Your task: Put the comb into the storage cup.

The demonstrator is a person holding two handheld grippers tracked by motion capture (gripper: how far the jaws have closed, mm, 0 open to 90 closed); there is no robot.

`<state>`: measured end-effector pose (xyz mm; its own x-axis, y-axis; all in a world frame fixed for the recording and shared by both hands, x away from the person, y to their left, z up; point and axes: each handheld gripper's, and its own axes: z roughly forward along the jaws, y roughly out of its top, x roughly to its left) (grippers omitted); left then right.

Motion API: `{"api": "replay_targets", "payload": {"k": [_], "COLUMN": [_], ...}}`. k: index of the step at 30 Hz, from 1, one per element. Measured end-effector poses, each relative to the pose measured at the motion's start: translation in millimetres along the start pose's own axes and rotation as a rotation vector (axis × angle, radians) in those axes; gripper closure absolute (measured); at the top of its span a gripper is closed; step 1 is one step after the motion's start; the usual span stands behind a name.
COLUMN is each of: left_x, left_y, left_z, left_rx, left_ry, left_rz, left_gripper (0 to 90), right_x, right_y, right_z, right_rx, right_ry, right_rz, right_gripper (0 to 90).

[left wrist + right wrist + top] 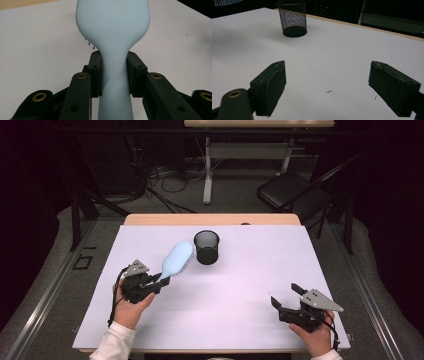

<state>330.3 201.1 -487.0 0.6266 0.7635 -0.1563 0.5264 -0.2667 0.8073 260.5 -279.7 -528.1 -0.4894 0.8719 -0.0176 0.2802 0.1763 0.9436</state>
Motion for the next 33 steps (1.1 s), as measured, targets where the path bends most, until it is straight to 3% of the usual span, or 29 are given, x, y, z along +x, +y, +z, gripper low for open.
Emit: {"api": "replay_targets", "payload": {"k": [12, 33], "left_x": [-9.9, -48.7], "left_y": [17.6, 65.6], "left_z": [7.3, 45.4], "left_rx": [-0.014, -0.050], "left_ry": [-0.004, -0.098], "left_rz": [0.050, 0.136], "left_gripper": [69.0, 69.0], "right_x": [1.0, 1.5], "right_y": [-1.3, -1.8], "right_z": [3.7, 4.1], "right_rx": [0.006, 0.011], "right_ry": [0.001, 0.000], "right_rz": [-0.002, 0.001], "right_gripper": [14.1, 14.1]}}
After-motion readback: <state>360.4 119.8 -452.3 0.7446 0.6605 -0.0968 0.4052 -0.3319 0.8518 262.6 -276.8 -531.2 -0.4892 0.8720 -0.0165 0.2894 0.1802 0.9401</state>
